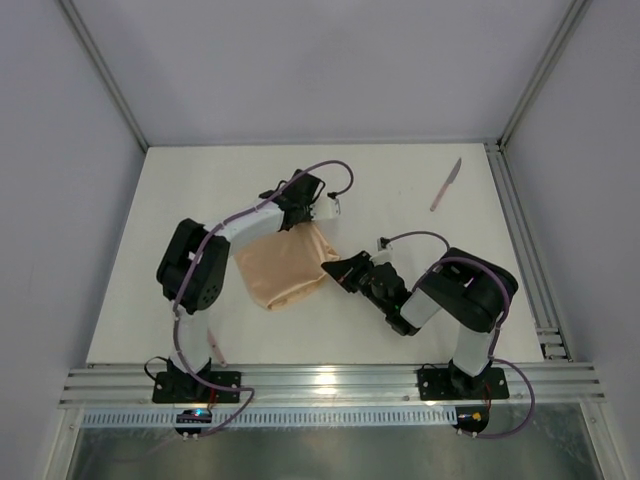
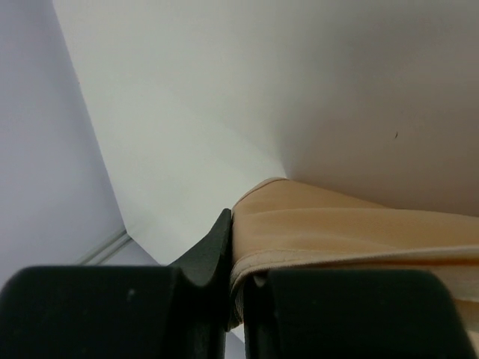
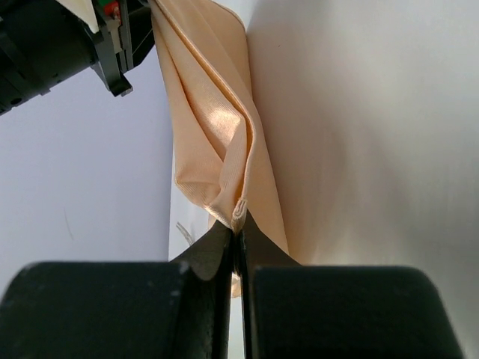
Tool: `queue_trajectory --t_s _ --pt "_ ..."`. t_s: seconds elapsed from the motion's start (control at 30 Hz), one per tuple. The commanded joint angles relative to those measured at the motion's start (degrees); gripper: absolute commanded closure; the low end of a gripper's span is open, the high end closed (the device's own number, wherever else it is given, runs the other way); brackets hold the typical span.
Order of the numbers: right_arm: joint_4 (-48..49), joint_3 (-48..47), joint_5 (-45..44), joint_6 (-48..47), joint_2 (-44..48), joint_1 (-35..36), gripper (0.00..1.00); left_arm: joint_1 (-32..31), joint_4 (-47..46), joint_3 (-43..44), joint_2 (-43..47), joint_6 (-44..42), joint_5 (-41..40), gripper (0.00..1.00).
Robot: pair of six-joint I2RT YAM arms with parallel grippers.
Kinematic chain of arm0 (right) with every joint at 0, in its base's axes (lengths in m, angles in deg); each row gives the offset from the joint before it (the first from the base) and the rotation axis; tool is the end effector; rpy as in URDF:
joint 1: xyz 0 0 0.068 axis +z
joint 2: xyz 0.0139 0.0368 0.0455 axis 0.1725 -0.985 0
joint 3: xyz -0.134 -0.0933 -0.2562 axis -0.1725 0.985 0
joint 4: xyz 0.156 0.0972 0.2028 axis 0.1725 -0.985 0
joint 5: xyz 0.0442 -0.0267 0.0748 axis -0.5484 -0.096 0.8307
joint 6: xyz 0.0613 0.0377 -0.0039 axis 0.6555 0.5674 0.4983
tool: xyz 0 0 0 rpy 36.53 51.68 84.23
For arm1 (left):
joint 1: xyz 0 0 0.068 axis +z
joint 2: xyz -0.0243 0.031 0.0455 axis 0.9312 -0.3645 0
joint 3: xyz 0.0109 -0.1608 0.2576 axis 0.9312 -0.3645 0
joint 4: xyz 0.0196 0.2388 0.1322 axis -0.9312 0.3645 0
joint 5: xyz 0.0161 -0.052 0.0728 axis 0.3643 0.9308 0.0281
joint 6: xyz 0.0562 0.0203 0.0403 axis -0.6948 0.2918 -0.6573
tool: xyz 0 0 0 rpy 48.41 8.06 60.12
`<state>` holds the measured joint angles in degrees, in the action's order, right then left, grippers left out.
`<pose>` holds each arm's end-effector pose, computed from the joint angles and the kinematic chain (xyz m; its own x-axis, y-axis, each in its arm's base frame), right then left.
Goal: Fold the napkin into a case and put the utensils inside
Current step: Turn over the upper triangle folded napkin at the center of the board.
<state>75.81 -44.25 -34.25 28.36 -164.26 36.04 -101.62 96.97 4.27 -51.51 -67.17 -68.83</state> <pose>0.2243 0.2204 0.1273 -0.6257 0.6939 -0.3563 -0.0924 0.3877 0.9172 0.3992 -0.2350 0.2059 -0.1140 0.9844 -0.1343 0.7385 0.1744 0.6513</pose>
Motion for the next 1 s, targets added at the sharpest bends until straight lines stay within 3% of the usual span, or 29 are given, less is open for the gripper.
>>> queue_trajectory --t_s 0.0,0.23,0.33,0.5,0.67,0.87,0.97 --pt "0.0 1.4 -1.4 -0.8 -0.5 -0.1 0.96 -0.6 -0.8 5.5 -3.1 3.5 -1.8 0.92" --pt "-3.3 3.5 -3.7 -0.9 2.1 -0.1 0.96 -2.2 -4.2 9.4 -10.3 1.0 -4.9 0.92" --pt "-4.9 3.8 -5.0 -1.1 3.2 -0.1 0.96 -2.8 -5.6 10.6 -12.2 0.3 -5.8 0.87" --pt "-5.2 4.2 -7.1 0.2 2.6 -0.1 0.96 -3.3 -5.2 12.7 -13.0 3.7 -6.2 0.58" --pt "-3.3 4.7 -7.5 2.2 0.9 -0.7 0.96 -3.6 2.2 13.7 -4.6 12.2 2.1 0.32" --pt "-3.0 5.5 -8.5 2.8 1.6 -1.3 0.96 -3.5 15.8 10.9 8.9 20.9 17.3 0.30" --pt "-4.6 5.5 -9.2 2.3 3.0 -1.4 0.96 -5.7 20.8 0.5 16.0 22.5 21.9 0.32"
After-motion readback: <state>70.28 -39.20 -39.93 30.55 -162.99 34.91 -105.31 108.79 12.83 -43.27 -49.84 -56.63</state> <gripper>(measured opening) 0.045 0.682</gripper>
